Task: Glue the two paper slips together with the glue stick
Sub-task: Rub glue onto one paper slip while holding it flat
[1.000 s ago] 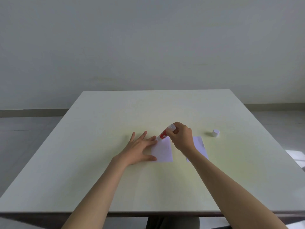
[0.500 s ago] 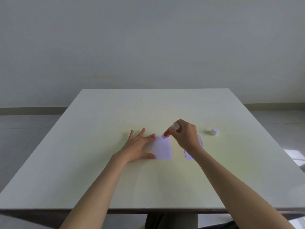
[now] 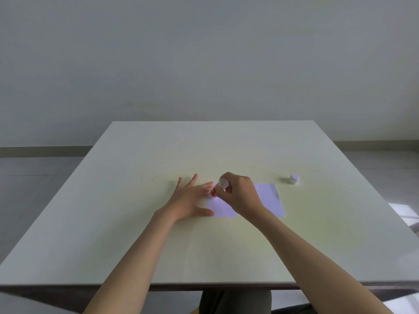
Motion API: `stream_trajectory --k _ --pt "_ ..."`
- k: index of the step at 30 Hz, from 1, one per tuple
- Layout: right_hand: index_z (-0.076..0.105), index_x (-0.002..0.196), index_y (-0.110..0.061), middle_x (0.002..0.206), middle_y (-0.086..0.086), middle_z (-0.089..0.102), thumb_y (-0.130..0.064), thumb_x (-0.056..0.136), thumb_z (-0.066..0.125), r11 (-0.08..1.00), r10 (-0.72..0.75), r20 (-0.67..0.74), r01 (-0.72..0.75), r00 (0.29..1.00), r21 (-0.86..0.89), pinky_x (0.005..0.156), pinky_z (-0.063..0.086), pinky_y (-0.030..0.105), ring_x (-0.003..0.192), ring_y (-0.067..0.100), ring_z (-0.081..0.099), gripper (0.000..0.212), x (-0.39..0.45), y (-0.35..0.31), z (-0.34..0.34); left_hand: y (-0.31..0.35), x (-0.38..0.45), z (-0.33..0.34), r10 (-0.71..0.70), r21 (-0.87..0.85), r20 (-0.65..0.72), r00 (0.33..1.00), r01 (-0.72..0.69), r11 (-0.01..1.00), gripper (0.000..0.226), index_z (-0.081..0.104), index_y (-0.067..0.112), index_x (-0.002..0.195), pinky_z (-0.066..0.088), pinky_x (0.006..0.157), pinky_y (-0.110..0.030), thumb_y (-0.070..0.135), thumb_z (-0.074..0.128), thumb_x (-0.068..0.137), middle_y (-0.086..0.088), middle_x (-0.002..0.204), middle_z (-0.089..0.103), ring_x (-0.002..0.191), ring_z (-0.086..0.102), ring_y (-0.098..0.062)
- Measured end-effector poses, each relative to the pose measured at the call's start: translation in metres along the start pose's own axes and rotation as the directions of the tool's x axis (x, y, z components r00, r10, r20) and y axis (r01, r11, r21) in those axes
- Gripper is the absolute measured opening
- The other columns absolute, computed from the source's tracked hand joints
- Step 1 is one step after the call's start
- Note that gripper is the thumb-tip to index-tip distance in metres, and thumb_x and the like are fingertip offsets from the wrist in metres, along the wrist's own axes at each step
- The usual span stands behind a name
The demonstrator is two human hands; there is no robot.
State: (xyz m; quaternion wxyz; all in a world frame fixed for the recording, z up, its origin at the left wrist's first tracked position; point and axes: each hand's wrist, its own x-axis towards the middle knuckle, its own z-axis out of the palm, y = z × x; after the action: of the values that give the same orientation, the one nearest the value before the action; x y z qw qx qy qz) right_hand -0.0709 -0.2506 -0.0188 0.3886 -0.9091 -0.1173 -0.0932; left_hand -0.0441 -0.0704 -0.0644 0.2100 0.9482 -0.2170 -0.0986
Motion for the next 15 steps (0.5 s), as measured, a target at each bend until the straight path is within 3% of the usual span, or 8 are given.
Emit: stream_trajectory --k 4,7,12,15 --pt "0.046 0.053 -0.031 0.052 -0.007 0.057 -0.013 0.078 0.059 0.999 -0.002 0.054 -0.001 0.999 0.052 0.047 0.030 0.015 0.048 0.004 0.045 0.034 -0.009 -0.005 -0.007 -0.002 0.001 0.001 -0.002 -0.022 0.001 1.000 0.002 1.000 0.081 0.026 0.040 0.144 -0.019 0.113 -0.050 0.063 0.061 0.074 0.023 0.154 0.023 0.147 -0.011 -0.014" --pt "0.056 0.059 -0.016 0.057 0.004 0.060 -0.013 0.079 0.059 0.997 0.022 0.101 -0.029 0.995 0.074 0.046 0.031 0.014 0.047 0.005 0.042 0.021 -0.016 -0.006 -0.012 -0.002 0.000 0.001 -0.006 -0.031 0.000 1.000 0.006 1.000 0.083 0.028 0.036 0.145 -0.018 0.114 -0.050 0.062 0.062 0.074 0.023 0.154 0.022 0.147 -0.010 -0.013" --pt "0.059 0.063 -0.008 0.050 -0.010 0.048 -0.011 0.079 0.059 0.988 0.069 0.133 -0.085 0.989 0.126 0.040 0.028 0.011 0.043 0.006 0.037 0.016 -0.023 -0.007 -0.017 0.001 -0.001 0.000 -0.019 -0.031 0.009 1.000 0.019 0.999 0.084 0.029 0.033 0.145 -0.018 0.115 -0.051 0.062 0.062 0.073 0.023 0.154 0.021 0.147 -0.009 -0.012" --pt "0.058 0.065 -0.008 0.048 -0.012 0.052 -0.011 0.078 0.058 0.976 0.133 0.131 -0.153 0.982 0.155 0.037 0.023 0.011 0.041 0.007 0.034 0.013 -0.023 -0.006 -0.020 0.002 -0.001 -0.001 -0.024 -0.018 0.012 1.000 0.024 1.000 0.085 0.029 0.032 0.145 -0.018 0.115 -0.051 0.063 0.062 0.073 0.023 0.154 0.021 0.147 -0.009 -0.012"
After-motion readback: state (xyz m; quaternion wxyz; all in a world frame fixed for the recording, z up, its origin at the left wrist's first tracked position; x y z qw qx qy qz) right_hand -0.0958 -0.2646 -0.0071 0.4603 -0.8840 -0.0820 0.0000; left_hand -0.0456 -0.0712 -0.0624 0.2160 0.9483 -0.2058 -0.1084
